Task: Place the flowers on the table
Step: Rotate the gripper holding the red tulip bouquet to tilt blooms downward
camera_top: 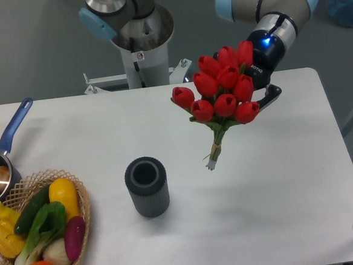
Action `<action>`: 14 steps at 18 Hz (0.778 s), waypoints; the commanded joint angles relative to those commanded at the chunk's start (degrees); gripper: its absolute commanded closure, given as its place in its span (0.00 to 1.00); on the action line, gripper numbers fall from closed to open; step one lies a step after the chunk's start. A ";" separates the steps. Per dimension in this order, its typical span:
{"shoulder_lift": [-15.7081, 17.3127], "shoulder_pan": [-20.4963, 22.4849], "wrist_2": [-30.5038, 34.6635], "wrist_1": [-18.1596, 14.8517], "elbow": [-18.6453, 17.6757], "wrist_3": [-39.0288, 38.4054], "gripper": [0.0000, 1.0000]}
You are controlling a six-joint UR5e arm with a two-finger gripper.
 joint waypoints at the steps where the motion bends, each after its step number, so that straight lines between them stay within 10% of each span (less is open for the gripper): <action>1: 0.00 -0.09 0.00 0.00 -0.17 0.00 0.47; 14: 1.14 1.32 2.98 -0.09 0.00 -0.17 0.47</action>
